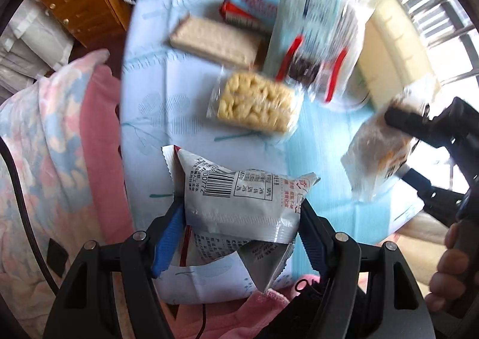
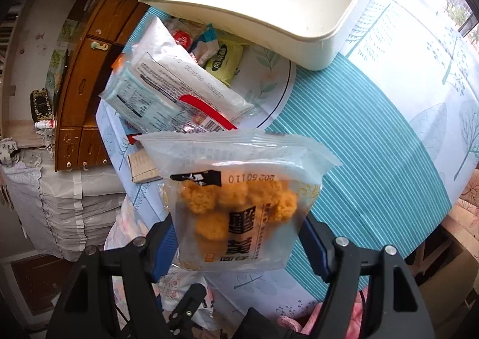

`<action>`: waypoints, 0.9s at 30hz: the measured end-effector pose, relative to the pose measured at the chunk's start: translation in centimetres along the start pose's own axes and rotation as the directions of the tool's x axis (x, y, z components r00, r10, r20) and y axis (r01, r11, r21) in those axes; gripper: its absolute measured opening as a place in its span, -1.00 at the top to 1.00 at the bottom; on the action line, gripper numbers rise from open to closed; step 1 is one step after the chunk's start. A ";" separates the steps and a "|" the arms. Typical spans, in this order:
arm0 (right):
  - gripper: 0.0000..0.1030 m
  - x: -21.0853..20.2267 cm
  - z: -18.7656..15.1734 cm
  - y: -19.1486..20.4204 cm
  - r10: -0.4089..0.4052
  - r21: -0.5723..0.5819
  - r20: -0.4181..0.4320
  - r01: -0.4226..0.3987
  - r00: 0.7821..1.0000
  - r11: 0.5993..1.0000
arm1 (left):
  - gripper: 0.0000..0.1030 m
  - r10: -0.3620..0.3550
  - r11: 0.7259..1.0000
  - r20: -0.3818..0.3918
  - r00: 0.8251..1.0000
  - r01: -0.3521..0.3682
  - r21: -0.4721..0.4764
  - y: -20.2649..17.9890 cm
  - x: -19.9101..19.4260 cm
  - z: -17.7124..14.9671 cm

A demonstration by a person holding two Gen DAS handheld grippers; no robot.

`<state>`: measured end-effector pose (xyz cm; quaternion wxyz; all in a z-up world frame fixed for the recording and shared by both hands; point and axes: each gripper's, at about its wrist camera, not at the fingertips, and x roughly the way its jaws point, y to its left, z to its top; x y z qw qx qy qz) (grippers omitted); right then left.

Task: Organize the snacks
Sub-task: 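Carry both packets over the white tray and open both grippers to drop them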

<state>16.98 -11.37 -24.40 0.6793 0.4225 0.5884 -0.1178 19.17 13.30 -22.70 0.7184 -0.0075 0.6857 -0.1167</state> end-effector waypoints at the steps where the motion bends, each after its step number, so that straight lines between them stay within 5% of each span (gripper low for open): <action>1: -0.42 -0.7 -0.2 0.1 0.004 -0.014 0.024 -0.004 1.000 1.000 | -0.36 -0.013 1.000 0.028 1.000 0.013 -0.007 0.3 -0.8 -0.2; 10: -0.42 -6.2 0.1 0.4 0.025 -0.189 0.182 0.010 0.983 0.982 | -0.36 -0.111 0.991 0.239 0.965 0.124 -0.042 -2.4 -6.6 -0.4; 22: -0.42 -13.5 3.1 0.2 0.089 -0.499 0.360 0.111 0.929 0.860 | -0.36 -0.187 0.974 0.513 0.838 0.225 -0.012 -10.5 -11.5 0.0; 27: -0.43 -15.4 5.0 -0.4 0.118 -0.601 0.404 0.166 0.907 0.782 | -0.37 -0.156 0.982 0.570 0.807 0.190 -0.001 -14.8 -12.3 1.3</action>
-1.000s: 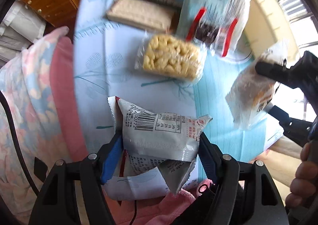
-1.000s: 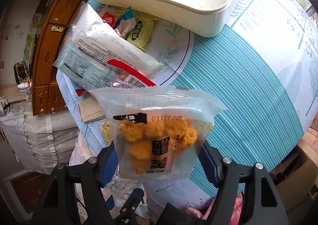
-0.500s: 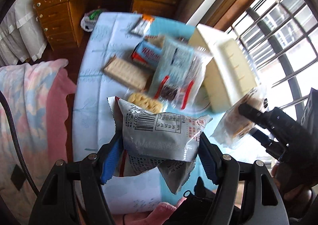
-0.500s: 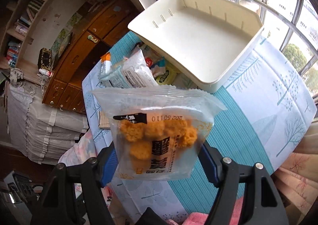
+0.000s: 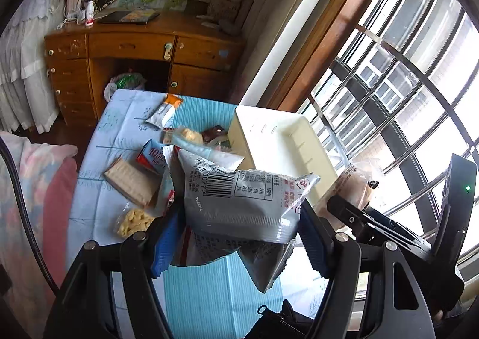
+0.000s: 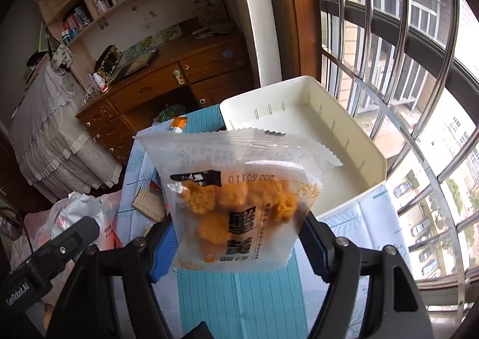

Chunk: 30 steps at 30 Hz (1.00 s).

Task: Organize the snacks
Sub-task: 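Carry both packets over the white tray and open both grippers to drop them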

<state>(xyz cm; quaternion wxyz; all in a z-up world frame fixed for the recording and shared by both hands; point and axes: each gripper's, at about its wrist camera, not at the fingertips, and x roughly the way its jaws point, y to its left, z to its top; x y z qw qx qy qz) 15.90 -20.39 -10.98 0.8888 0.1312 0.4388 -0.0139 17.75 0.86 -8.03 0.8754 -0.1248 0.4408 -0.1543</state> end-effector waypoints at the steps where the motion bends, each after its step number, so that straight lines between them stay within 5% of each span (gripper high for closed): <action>1: -0.43 -0.1 0.4 -0.5 0.002 -0.016 0.007 -0.002 1.000 1.000 | -0.37 -0.001 1.000 0.011 1.000 0.001 -0.002 -0.8 0.3 0.3; 11: -0.44 0.4 3.8 -6.1 -0.005 -0.157 0.042 0.012 0.999 0.987 | -0.38 -0.042 0.999 0.082 0.996 0.043 -0.011 -8.0 5.1 1.3; 23: -0.50 3.6 6.8 -11.2 -0.047 -0.280 0.027 0.053 0.998 0.958 | -0.46 -0.055 0.997 0.056 0.997 0.058 -0.050 -12.0 12.1 2.0; 27: -0.58 4.7 7.1 -12.1 -0.050 -0.289 0.002 0.048 0.999 0.956 | -0.80 -0.054 0.995 0.036 0.998 0.057 -0.081 -11.7 13.2 2.0; 30: -0.61 5.3 7.2 -12.4 -0.043 -0.288 -0.016 0.037 0.999 0.957 | -0.84 -0.047 0.993 0.050 0.998 0.052 -0.102 -11.4 13.2 2.1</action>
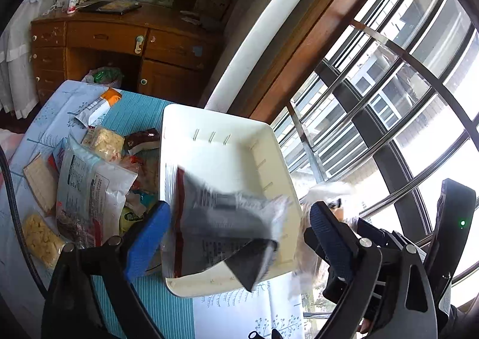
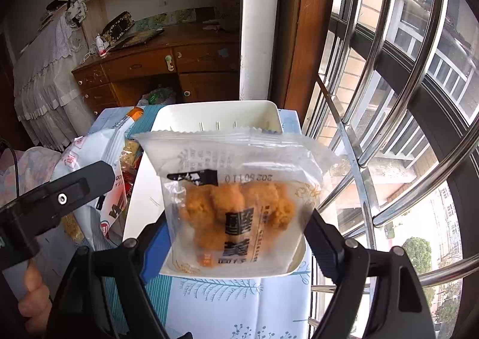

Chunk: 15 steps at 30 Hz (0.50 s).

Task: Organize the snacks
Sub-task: 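Carry both packets over the white tray and open both grippers to drop them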

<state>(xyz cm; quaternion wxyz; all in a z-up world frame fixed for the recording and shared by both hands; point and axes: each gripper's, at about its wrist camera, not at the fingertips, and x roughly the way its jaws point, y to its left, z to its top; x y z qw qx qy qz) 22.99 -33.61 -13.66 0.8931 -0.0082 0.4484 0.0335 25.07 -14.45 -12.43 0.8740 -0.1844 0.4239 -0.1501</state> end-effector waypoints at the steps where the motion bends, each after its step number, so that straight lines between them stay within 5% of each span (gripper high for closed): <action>1: -0.64 0.1 0.0 -0.1 0.007 0.003 -0.003 -0.007 1.000 1.000 | -0.88 0.007 1.000 0.001 1.000 -0.007 0.000 0.1 -0.1 0.0; 8: -0.94 -0.7 0.3 -0.2 0.024 0.017 0.039 -0.025 0.999 1.000 | -0.92 0.006 1.000 0.013 1.000 -0.006 -0.030 1.3 -1.3 0.0; 15: -0.95 -1.0 -0.2 0.6 0.041 0.037 0.026 -0.042 0.999 0.998 | -0.92 -0.022 1.000 0.030 0.999 0.023 -0.013 1.8 -3.4 -0.6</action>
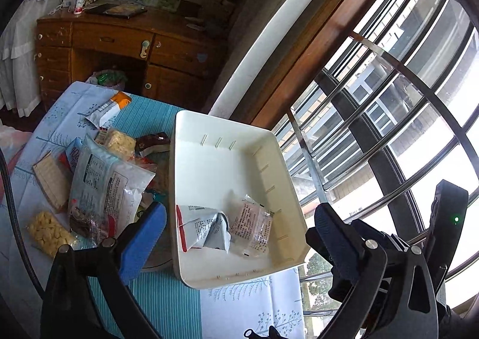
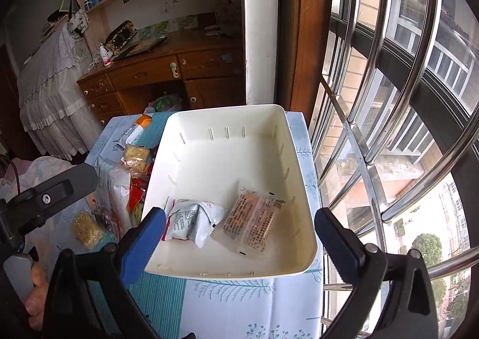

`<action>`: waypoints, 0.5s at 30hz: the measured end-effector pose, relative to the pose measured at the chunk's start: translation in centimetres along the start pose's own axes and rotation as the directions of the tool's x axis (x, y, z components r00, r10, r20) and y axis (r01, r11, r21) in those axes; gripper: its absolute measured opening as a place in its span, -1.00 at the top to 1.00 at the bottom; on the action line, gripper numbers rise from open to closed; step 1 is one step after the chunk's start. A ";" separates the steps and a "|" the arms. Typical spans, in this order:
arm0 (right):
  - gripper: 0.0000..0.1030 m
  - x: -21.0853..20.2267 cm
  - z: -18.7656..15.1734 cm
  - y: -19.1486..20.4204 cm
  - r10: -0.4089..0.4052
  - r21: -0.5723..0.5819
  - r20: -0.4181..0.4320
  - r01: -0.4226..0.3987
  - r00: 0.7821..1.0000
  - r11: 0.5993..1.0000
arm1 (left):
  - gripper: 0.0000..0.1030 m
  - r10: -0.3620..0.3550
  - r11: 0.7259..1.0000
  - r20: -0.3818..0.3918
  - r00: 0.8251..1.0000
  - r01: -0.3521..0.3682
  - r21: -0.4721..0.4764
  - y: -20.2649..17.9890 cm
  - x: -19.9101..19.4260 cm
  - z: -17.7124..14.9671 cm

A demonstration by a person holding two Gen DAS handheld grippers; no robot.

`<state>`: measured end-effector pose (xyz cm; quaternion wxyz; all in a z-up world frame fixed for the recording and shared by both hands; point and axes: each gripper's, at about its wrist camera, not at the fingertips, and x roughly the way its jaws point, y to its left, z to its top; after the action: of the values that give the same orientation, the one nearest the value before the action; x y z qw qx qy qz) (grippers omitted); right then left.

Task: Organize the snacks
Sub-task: 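Carry both packets over the white tray and open both grippers to drop them, then withdraw both tools from the tray back toward the remaining snacks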

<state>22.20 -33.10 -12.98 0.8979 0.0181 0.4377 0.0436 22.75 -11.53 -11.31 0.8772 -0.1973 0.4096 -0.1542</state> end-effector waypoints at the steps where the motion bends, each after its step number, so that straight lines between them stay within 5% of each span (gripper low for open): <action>1: -0.95 -0.1 -0.1 0.2 0.003 0.001 0.000 -0.003 1.000 1.000 | -0.92 -0.002 1.000 0.000 1.000 0.002 0.002 0.1 -0.4 -0.1; 15: -0.95 -1.6 -1.1 6.6 0.075 0.011 0.022 -0.075 0.997 0.997 | -0.92 0.031 0.999 0.017 0.999 -0.031 0.031 4.7 -7.8 -1.0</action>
<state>19.95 -26.67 -11.91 0.9002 0.0403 0.4272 0.0743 17.69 -4.25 -9.00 0.8859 -0.1785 0.4027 -0.1453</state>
